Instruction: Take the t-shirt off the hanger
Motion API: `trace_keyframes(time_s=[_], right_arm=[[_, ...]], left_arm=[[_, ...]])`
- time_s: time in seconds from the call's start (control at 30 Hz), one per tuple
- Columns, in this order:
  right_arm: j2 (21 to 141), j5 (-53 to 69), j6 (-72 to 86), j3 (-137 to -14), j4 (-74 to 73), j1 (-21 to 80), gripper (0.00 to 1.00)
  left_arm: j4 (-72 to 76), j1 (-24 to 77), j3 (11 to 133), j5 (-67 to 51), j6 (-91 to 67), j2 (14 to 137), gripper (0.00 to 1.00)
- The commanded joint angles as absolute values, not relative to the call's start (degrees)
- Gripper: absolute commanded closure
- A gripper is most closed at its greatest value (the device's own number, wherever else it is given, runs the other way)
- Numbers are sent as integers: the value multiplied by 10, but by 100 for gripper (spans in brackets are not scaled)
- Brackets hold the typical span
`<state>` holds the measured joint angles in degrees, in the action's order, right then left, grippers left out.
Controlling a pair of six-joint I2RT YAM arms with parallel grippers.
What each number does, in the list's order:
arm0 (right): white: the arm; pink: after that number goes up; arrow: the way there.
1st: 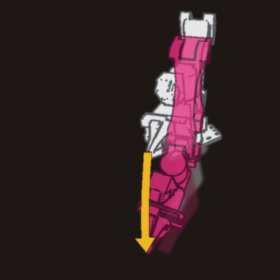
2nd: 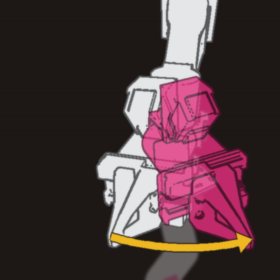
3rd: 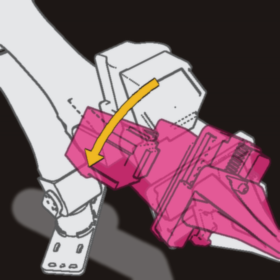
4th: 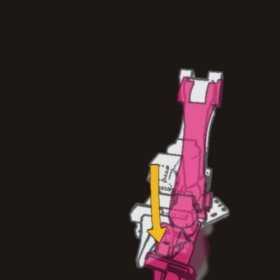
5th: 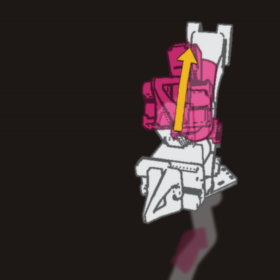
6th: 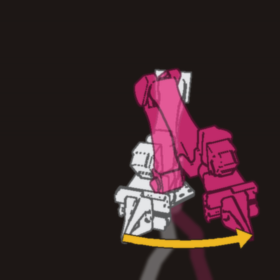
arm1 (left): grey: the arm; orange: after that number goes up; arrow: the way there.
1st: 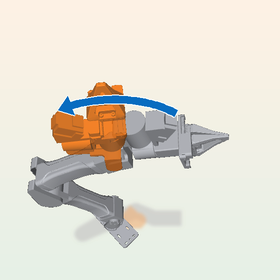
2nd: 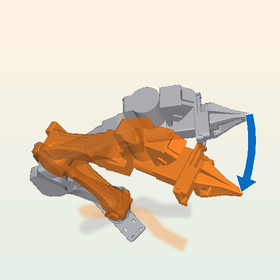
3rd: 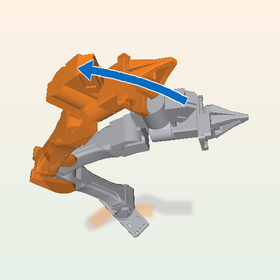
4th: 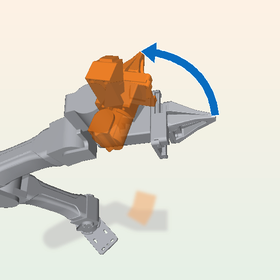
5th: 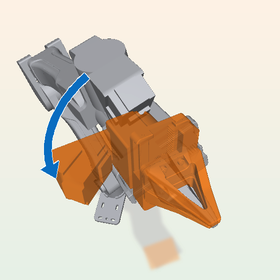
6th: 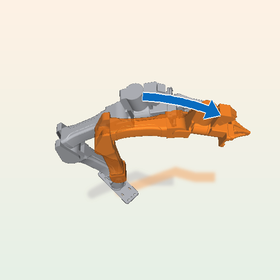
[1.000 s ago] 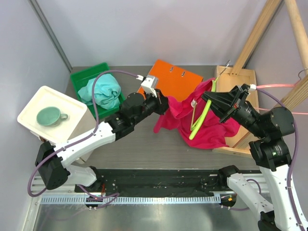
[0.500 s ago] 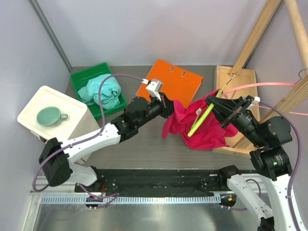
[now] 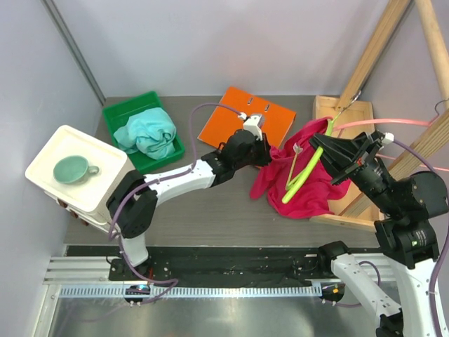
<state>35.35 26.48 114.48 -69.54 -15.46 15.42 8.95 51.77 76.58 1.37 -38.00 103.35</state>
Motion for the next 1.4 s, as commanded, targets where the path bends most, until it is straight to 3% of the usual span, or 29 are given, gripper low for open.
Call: trace_keyframes(time_s=[0.0,0.13,0.2,0.37,0.63,1.0,1.37], right_arm=[[321,267,1304,-714,-136,156,99],[311,259,1302,-719,-148,156,99],[324,267,1296,-746,-143,156,99],[378,308,1265,-800,-95,156,99],[398,315,1255,-771,-20,156,99],[512,208,914,-941,-290,156,99],[576,34,722,-976,-376,156,99]], left_arm=[[65,503,844,39,-408,1066,100],[-51,486,956,28,-412,1143,100],[-48,488,956,16,-409,1143,100],[92,503,819,-20,-410,1057,100],[109,533,641,18,-394,934,100],[70,600,542,21,-410,782,100],[26,654,440,82,-445,647,100]])
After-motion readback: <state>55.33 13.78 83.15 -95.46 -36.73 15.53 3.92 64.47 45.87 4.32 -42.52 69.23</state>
